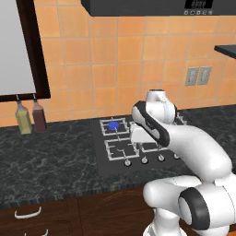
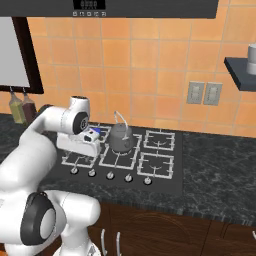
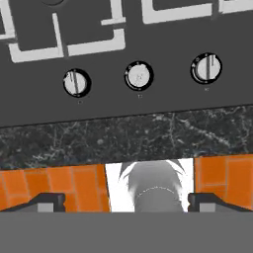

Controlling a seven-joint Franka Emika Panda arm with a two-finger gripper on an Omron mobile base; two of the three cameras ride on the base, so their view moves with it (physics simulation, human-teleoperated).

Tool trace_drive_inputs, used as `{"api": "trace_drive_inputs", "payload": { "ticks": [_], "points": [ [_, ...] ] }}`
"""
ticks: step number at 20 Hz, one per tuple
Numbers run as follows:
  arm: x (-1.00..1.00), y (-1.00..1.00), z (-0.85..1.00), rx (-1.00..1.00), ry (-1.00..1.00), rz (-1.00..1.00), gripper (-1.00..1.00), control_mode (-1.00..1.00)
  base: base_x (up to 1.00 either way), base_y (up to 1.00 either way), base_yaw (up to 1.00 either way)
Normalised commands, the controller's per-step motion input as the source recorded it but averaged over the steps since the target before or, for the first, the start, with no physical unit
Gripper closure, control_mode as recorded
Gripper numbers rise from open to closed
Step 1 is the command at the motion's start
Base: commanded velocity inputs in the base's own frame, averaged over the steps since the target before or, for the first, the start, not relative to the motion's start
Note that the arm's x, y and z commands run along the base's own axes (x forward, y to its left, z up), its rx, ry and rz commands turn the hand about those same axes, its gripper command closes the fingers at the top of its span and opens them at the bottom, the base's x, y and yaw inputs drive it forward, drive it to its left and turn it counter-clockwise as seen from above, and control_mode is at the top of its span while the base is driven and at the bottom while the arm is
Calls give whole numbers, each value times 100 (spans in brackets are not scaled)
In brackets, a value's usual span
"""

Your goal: Turn off the rear left burner of the stove.

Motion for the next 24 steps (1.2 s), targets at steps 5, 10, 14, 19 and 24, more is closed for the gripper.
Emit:
{"api": "trace_drive_inputs", "payload": {
  "ticks": [5,10,14,19,24],
  "points": [
    [24,-27,-67,0,0,-37,-100,-100,0,0,0],
    [71,-2,-39,-7,0,-19,-100,-100,0,0,0],
    [24,0,-42,-5,0,-1,-100,-100,0,0,0],
    [-6,0,-48,-1,2,0,-100,-100,0,0,0],
    [-1,0,-33,0,0,0,-100,-100,0,0,0]
  ]
}}
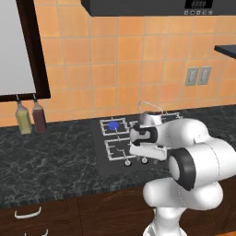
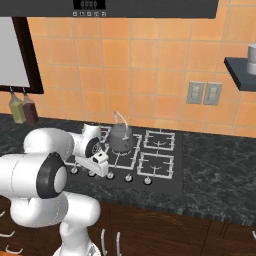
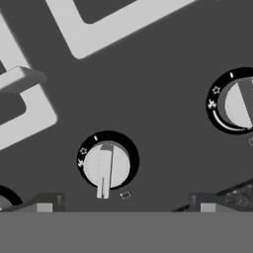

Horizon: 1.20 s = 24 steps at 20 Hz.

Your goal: Turn off the rear left burner of the stove.

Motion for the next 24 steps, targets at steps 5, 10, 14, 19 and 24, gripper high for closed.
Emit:
{"api": "trace_drive_inputs", "payload": {
  "ticks": [5,10,14,19,24],
  "points": [
    [18,0,-16,-1,-1,0,-100,-100,0,0,0],
    [18,0,-3,0,0,0,-100,-100,0,0,0],
    [28,0,0,-3,-1,-2,-100,-100,0,0,0],
    [-8,0,0,0,0,0,-100,-100,0,0,0],
    [-22,0,0,0,0,0,100,-100,0,0,0]
  ]
}}
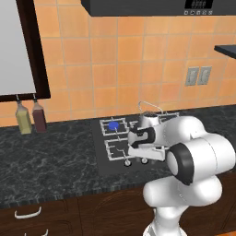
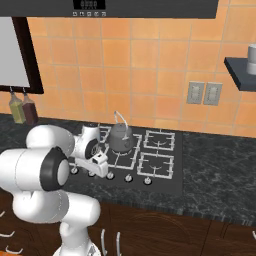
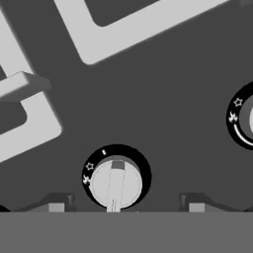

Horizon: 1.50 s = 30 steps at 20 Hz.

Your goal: Turn off the rear left burner of the stove.

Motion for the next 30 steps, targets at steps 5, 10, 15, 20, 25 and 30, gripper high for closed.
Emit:
{"api": "trace_drive_inputs", "payload": {
  "ticks": [5,10,15,20,25,30],
  "points": [
    [2,0,0,0,0,-2,100,-100,0,0,0],
    [26,-7,0,0,0,-15,100,-100,0,0,0],
    [31,-18,0,3,4,-39,100,-100,0,0,0],
    [5,-37,0,15,3,-66,100,-100,0,0,0],
    [12,-15,0,8,0,-88,100,-100,0,0,0],
    [21,0,0,2,2,-95,100,-100,0,0,0]
  ]
}}
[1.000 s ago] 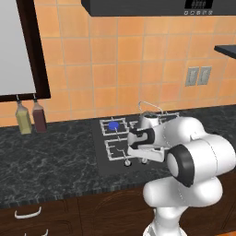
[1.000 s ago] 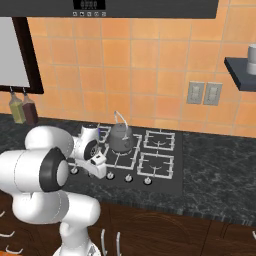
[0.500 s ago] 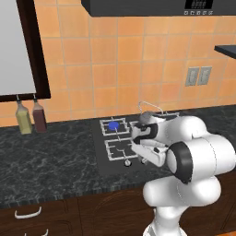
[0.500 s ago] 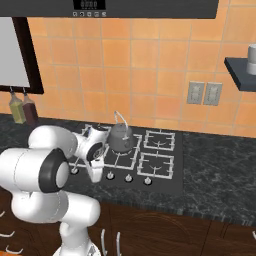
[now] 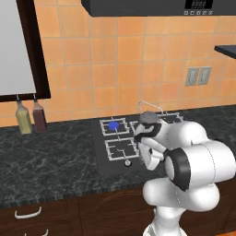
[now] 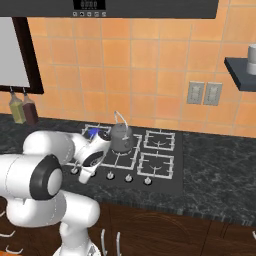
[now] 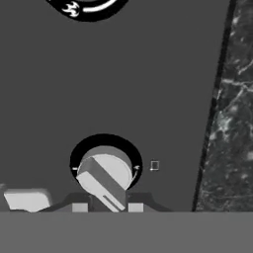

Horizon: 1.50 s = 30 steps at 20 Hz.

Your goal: Turn off the rear left burner of the stove.

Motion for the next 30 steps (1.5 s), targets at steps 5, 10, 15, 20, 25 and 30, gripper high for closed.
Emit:
{"api": "trace_drive_inputs", "payload": {
  "ticks": [5,10,15,20,25,30],
  "points": [
    [9,0,0,4,8,-96,100,-100,0,0,0],
    [0,0,0,7,10,-100,100,-100,0,0,0],
    [0,0,0,7,11,-100,100,-100,0,0,0],
    [0,0,0,7,9,-100,100,-100,0,0,0],
    [0,0,0,6,8,-100,100,-100,0,0,0],
    [0,0,0,6,9,-100,100,-100,0,0,0]
  ]
}}
